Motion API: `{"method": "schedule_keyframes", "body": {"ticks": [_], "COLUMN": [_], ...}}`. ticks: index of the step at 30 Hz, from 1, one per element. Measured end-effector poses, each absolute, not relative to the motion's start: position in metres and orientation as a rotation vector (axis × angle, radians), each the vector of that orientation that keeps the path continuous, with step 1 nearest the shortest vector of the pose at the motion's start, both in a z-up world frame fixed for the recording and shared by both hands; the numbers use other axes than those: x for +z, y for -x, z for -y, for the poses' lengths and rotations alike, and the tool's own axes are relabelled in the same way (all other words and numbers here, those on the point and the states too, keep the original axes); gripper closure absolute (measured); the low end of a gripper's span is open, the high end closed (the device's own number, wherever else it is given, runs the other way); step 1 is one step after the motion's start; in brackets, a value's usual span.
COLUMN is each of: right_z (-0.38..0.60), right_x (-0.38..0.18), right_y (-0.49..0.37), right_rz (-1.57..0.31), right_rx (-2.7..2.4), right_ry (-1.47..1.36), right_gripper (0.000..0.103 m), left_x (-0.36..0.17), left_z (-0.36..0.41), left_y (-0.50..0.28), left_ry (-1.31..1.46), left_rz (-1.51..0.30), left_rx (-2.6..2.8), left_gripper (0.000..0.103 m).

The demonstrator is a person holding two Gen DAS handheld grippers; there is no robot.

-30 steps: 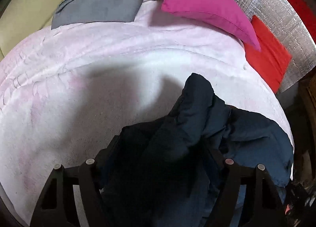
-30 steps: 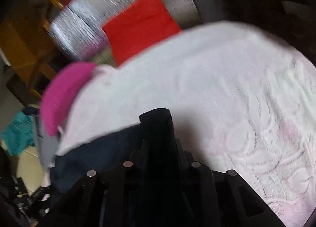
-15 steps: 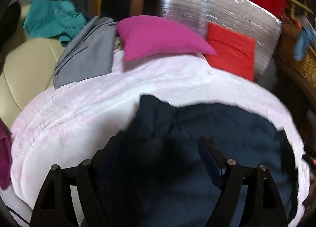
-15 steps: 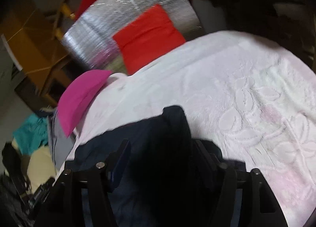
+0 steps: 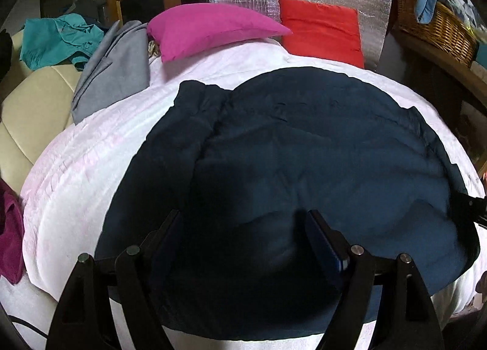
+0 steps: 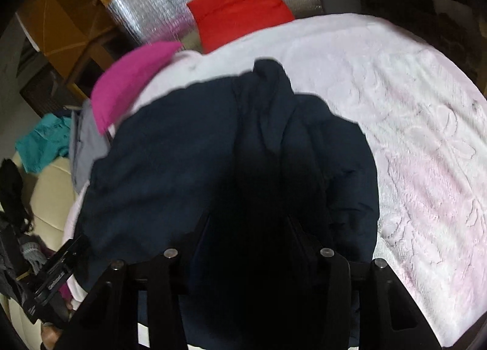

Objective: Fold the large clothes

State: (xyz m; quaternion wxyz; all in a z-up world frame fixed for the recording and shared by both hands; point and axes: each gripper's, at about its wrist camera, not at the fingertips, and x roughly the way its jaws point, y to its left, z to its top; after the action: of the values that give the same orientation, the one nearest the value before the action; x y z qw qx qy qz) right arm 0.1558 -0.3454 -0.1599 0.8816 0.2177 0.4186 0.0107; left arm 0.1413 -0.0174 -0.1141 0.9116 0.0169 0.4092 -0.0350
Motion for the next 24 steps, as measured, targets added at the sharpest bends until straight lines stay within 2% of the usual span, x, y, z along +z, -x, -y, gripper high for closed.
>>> {"method": "schedule_keyframes", "body": {"ticks": [6, 11, 17, 24], "right_z": [0.35, 0.327, 0.303, 0.3], "right_x": [-0.154, -0.141, -0.161, -0.162], "right_y": [-0.143, -0.117, -0.129, -0.13], "right_rz": [-0.82, -0.756, -0.87, -0.877], "right_rx": [0.047, 0.104, 0.097, 0.093], "right_ry": [-0.53, -0.454, -0.365, -0.348], "right_gripper": [0.053, 0.053, 0.052, 0.051], "left_x": [-0.119, -0.121, -0.124, -0.128], "left_z": [0.014, 0.015, 0.014, 0.011], "left_y": [-0.14, -0.139, -0.139, -0.14], "left_ry": [-0.03, -0.036, -0.035, -0.036], "left_rz": [-0.84, -0.839, -0.841, -0.848], "left_rx": [-0.072, -0.071, -0.067, -0.071], "left_gripper": [0.019, 0.018, 0.015, 0.011]}}
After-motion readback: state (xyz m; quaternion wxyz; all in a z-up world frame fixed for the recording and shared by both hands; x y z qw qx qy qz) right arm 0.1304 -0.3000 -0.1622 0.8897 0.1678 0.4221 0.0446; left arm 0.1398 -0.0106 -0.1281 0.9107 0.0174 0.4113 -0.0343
